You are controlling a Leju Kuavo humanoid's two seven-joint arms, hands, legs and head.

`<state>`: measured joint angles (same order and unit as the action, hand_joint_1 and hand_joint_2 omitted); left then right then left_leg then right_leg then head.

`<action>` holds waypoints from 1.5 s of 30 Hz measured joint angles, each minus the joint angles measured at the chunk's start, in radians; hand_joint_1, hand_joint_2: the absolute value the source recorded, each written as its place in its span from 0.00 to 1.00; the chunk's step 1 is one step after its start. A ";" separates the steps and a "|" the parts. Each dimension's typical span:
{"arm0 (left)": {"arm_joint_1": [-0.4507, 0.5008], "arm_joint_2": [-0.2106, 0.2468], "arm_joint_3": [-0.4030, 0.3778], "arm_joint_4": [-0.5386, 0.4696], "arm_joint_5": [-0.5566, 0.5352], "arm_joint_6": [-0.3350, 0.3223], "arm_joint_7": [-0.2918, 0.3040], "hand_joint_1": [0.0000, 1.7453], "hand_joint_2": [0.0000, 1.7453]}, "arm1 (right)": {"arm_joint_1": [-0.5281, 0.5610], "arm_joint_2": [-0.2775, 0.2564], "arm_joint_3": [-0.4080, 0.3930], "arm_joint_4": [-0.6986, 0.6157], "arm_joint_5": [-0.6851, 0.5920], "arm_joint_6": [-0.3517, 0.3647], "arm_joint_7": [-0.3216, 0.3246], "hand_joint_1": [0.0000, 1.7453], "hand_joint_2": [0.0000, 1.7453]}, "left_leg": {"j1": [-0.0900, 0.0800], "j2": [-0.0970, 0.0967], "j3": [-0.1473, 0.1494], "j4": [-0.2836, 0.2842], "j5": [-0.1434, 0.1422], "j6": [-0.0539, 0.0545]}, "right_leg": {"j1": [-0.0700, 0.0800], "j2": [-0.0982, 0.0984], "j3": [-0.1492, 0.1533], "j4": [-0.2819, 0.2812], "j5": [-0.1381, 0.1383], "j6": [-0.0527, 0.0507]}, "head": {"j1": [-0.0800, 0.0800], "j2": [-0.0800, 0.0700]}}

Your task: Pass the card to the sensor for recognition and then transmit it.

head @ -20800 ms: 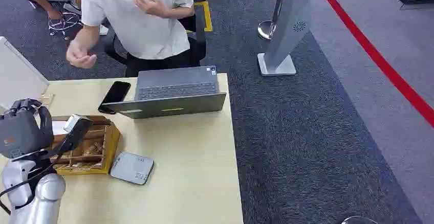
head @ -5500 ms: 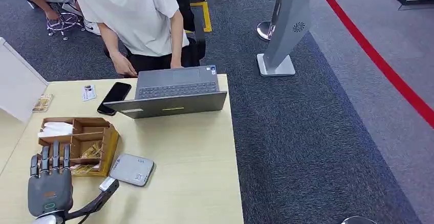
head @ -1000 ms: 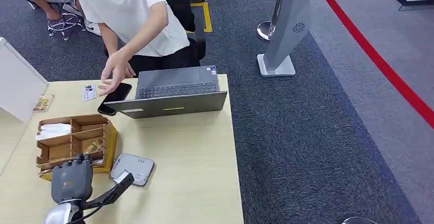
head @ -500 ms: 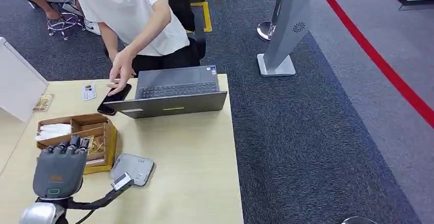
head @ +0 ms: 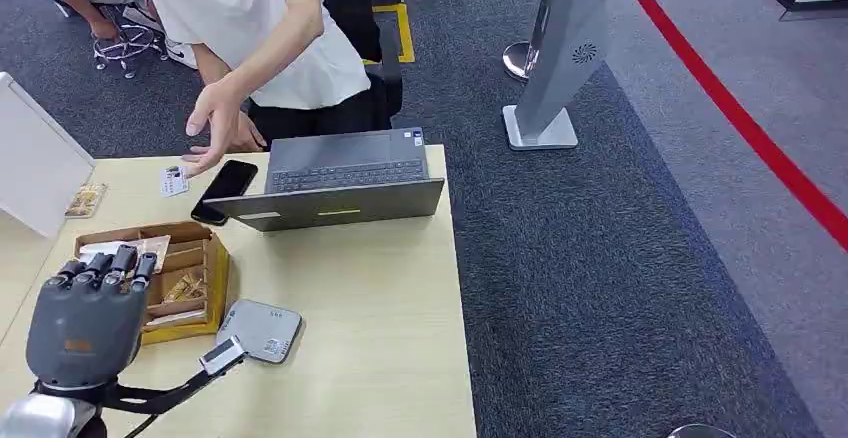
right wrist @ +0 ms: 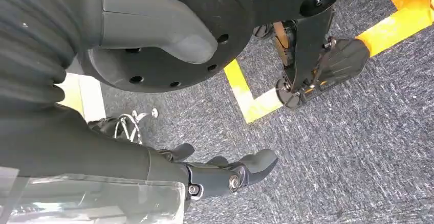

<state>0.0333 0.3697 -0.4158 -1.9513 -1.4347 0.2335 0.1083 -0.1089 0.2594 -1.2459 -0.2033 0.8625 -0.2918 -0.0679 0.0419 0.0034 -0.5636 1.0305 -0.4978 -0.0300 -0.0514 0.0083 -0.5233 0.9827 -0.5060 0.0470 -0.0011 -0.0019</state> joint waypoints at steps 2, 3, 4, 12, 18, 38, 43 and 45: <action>-0.002 0.003 0.000 -0.003 0.000 0.000 -0.002 1.00 1.00 | 0.000 0.000 0.000 0.000 0.000 0.000 0.000 0.00 1.00 | 0.000 0.000 0.000 0.000 0.000 0.000 | 0.000 0.000 0.000 0.000 0.000 0.000 | 0.000 0.000; -0.003 0.004 0.000 -0.004 0.000 0.000 -0.002 1.00 1.00 | 0.000 0.000 0.000 0.000 0.000 0.000 0.000 0.00 1.00 | 0.000 0.000 0.000 0.000 0.000 0.000 | 0.000 0.000 0.000 0.000 0.000 0.000 | 0.000 0.000; -0.003 0.005 0.000 -0.005 0.000 0.000 -0.002 1.00 1.00 | 0.000 0.000 0.000 0.000 0.000 0.000 0.000 0.00 1.00 | 0.000 0.000 0.000 0.000 0.000 0.000 | 0.000 0.000 0.000 0.000 0.000 0.000 | 0.000 0.000; -0.005 0.005 0.000 -0.007 0.000 -0.001 -0.002 1.00 1.00 | 0.000 0.000 -0.001 0.000 0.000 0.000 0.000 0.00 1.00 | 0.000 0.000 0.000 0.000 0.000 0.000 | 0.000 0.000 0.000 0.000 0.000 0.000 | 0.000 0.000; -0.013 0.005 0.000 -0.007 0.005 0.000 0.003 1.00 1.00 | 0.000 0.000 -0.001 0.000 0.001 0.000 0.002 0.00 1.00 | 0.000 0.000 0.000 0.000 0.000 0.000 | 0.000 0.000 0.000 0.000 0.000 0.000 | 0.000 0.000; -0.519 0.025 0.291 0.766 0.139 0.212 -0.079 1.00 1.00 | -0.008 0.000 0.086 0.000 0.139 0.022 0.036 0.00 1.00 | 0.001 0.003 -0.001 -0.001 0.006 -0.001 | 0.000 0.004 -0.003 0.003 0.006 -0.003 | -0.001 0.000; -0.519 0.025 0.318 0.813 0.129 0.207 -0.071 1.00 1.00 | -0.008 0.000 0.094 0.000 0.142 0.018 0.040 0.00 1.00 | 0.000 0.003 -0.001 0.000 0.005 -0.001 | 0.000 0.004 -0.003 0.002 0.006 -0.002 | -0.001 0.000; -0.519 0.025 0.324 0.819 0.128 0.205 -0.071 1.00 1.00 | -0.008 0.000 0.095 0.001 0.140 0.012 0.042 0.00 1.00 | 0.000 0.003 -0.001 0.000 0.005 -0.001 | 0.000 0.004 -0.003 0.002 0.006 -0.002 | -0.001 0.000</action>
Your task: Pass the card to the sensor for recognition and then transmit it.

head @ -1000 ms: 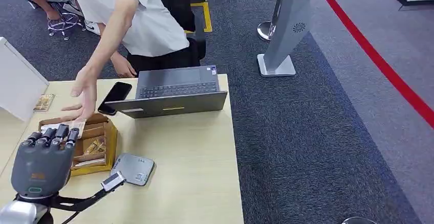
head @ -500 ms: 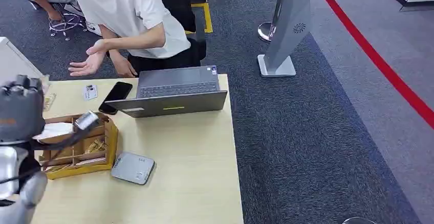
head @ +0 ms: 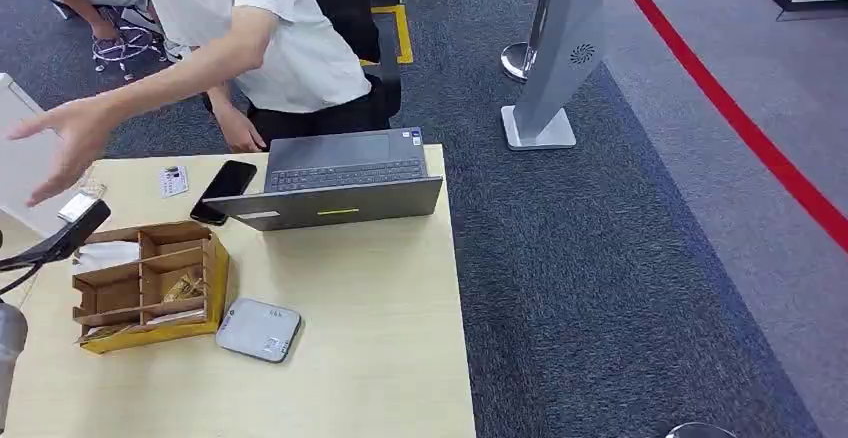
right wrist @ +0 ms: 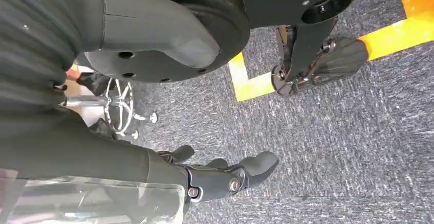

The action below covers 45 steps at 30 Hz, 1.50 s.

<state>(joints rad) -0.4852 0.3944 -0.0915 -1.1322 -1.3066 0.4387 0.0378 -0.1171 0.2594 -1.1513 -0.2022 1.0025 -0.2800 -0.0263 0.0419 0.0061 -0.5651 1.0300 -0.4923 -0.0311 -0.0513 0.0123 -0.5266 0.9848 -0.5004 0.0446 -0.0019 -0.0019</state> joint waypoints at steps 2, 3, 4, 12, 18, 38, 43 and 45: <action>0.000 0.000 0.005 0.007 -0.004 -0.005 0.001 1.00 1.00 | 0.000 0.000 0.000 0.001 0.000 -0.003 0.000 0.00 1.00 | 0.000 0.000 0.000 0.000 0.000 0.000 | 0.000 0.000 0.000 0.000 0.000 0.000 | 0.000 0.000; 0.002 0.000 0.006 0.009 -0.006 -0.006 0.002 1.00 1.00 | 0.000 0.000 0.000 0.001 -0.002 -0.005 0.001 0.00 1.00 | 0.000 0.000 0.000 0.000 0.000 0.000 | 0.000 0.000 0.000 0.000 0.000 0.000 | 0.000 0.000; 0.004 0.000 0.008 0.010 -0.007 -0.009 0.003 1.00 1.00 | 0.000 0.000 0.000 0.001 -0.006 -0.006 0.001 0.00 1.00 | 0.000 0.000 0.000 0.000 0.000 0.000 | 0.000 0.000 0.000 0.000 0.000 0.000 | 0.000 0.000; 0.019 -0.006 0.016 0.023 -0.023 -0.011 0.010 1.00 1.00 | 0.000 0.000 0.000 0.002 -0.008 -0.006 0.005 0.00 1.00 | 0.000 0.000 0.000 0.000 0.000 0.000 | 0.000 0.000 0.000 0.000 0.000 0.000 | 0.000 0.000; 0.030 -0.006 0.021 0.023 -0.022 -0.011 0.010 1.00 1.00 | 0.000 0.000 0.000 0.002 -0.008 -0.006 0.005 0.00 1.00 | 0.000 0.000 0.000 0.000 0.000 0.000 | 0.000 0.000 0.000 0.000 0.000 0.000 | 0.000 0.000; 0.090 -0.028 0.036 -0.018 0.004 -0.008 -0.013 0.00 1.00 | 0.000 0.000 0.000 0.004 -0.015 -0.007 -0.002 0.00 1.00 | 0.000 0.000 0.000 0.000 0.000 0.000 | 0.000 0.000 -0.001 0.000 0.000 0.000 | 0.000 0.000; 0.103 -0.036 0.036 -0.037 0.004 -0.008 -0.018 0.00 1.00 | 0.000 0.000 0.000 0.004 -0.015 -0.007 -0.004 0.00 1.00 | 0.000 0.000 0.000 0.000 0.000 0.000 | 0.000 0.000 -0.001 0.000 0.000 0.000 | 0.000 0.000; 0.105 -0.039 0.036 -0.043 0.004 -0.008 -0.018 0.00 1.00 | 0.000 0.000 0.000 0.004 -0.015 -0.007 -0.004 0.00 1.00 | 0.000 0.000 0.000 0.000 0.000 0.000 | 0.000 0.000 -0.001 0.000 0.000 0.000 | 0.000 0.000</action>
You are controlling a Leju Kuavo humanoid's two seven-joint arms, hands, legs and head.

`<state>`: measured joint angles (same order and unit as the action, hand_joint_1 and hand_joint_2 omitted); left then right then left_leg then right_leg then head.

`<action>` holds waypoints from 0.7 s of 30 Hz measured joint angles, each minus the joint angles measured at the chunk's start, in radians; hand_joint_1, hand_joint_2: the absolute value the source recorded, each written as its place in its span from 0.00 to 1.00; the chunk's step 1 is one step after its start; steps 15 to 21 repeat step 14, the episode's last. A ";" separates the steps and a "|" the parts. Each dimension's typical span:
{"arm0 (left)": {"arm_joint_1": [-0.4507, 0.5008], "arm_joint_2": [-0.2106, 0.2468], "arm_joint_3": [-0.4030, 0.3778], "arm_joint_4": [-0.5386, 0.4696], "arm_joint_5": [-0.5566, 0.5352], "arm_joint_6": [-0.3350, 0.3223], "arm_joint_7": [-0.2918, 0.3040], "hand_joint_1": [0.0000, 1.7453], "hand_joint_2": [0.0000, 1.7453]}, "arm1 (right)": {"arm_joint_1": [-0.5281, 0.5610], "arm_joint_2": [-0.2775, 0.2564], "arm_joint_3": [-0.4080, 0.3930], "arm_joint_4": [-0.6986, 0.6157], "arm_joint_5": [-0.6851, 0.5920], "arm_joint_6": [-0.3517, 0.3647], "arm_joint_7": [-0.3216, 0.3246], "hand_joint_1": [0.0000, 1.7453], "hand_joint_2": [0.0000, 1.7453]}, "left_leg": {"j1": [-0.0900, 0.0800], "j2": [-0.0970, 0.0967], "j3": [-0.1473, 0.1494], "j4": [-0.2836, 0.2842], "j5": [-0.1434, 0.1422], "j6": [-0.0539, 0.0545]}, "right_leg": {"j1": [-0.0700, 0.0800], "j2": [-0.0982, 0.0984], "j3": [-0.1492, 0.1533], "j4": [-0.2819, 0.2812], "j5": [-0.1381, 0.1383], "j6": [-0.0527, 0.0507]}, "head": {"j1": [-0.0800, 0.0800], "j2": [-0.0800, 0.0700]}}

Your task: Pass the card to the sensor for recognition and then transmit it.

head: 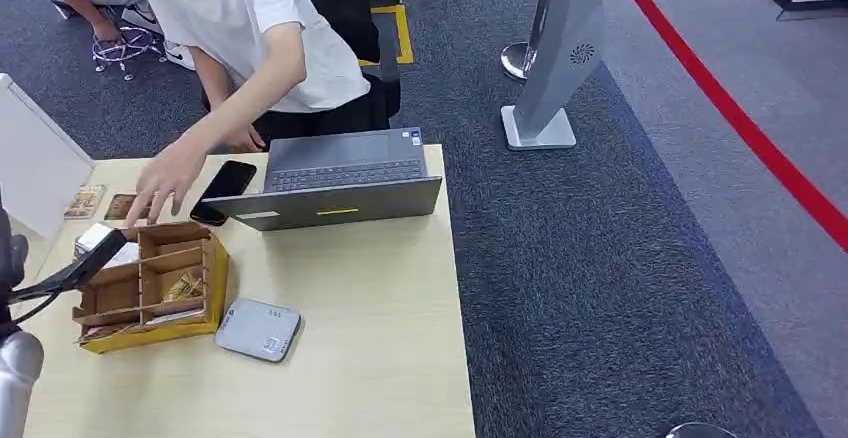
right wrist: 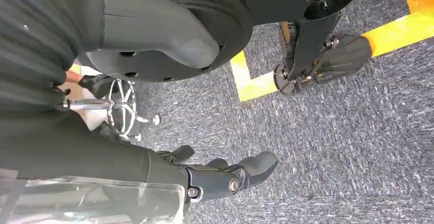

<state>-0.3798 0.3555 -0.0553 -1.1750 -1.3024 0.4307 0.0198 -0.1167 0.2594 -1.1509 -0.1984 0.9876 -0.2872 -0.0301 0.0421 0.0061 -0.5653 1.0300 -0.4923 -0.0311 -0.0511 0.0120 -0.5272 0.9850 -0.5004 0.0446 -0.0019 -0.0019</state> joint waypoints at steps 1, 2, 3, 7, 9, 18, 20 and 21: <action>0.001 0.000 0.000 -0.002 0.000 0.000 0.000 0.00 1.00 | 0.000 0.000 0.000 0.000 0.000 0.000 0.000 0.00 1.00 | 0.000 0.000 0.000 0.000 0.000 0.000 | 0.000 0.000 0.000 0.000 0.000 0.000 | 0.000 0.000; 0.004 -0.001 0.000 -0.005 0.000 0.000 0.000 0.00 1.00 | 0.000 0.000 0.000 0.000 0.000 0.000 0.000 0.00 1.00 | 0.000 0.000 0.000 0.000 0.000 0.000 | 0.000 0.000 0.000 0.000 0.000 0.000 | 0.000 0.000; 0.008 -0.001 0.000 -0.011 0.000 -0.001 0.000 0.00 1.00 | 0.000 0.000 0.000 0.000 0.000 0.000 0.000 0.00 1.00 | 0.000 0.000 0.000 0.000 0.000 0.000 | 0.000 0.000 0.000 0.000 0.000 0.000 | 0.000 0.000; 0.021 -0.005 0.000 -0.035 0.000 -0.009 0.000 0.00 1.00 | 0.000 0.000 0.000 0.000 -0.002 0.000 0.000 0.00 1.00 | 0.000 0.000 0.000 0.000 0.000 0.000 | 0.000 0.000 0.000 0.000 0.000 0.000 | 0.000 0.000; 0.026 -0.007 0.000 -0.043 0.000 -0.013 0.000 0.00 1.00 | 0.000 0.000 0.000 0.000 -0.006 0.000 0.000 0.00 1.00 | 0.000 0.000 0.000 0.000 0.000 0.000 | 0.000 0.000 0.000 0.000 0.000 0.000 | 0.000 0.000; 0.138 -0.006 0.019 -0.152 -0.004 -0.025 0.010 0.00 1.00 | 0.001 0.000 -0.005 0.000 -0.043 -0.002 -0.002 0.00 1.00 | 0.000 0.003 0.000 0.000 -0.001 -0.001 | 0.000 0.003 0.000 0.000 0.000 0.000 | 0.000 0.000; 0.138 -0.006 0.019 -0.152 -0.004 -0.025 0.010 0.00 1.00 | 0.001 0.000 -0.005 0.000 -0.043 -0.002 -0.002 0.00 1.00 | 0.000 0.003 0.000 0.000 -0.001 -0.001 | 0.000 0.003 0.000 0.000 0.000 0.000 | 0.000 0.000; 0.138 -0.006 0.019 -0.152 -0.004 -0.025 0.010 0.00 1.00 | 0.001 0.000 -0.005 0.000 -0.043 -0.002 -0.002 0.00 1.00 | 0.000 0.003 0.000 0.000 -0.001 -0.001 | 0.000 0.003 0.000 0.000 0.000 0.000 | 0.000 0.000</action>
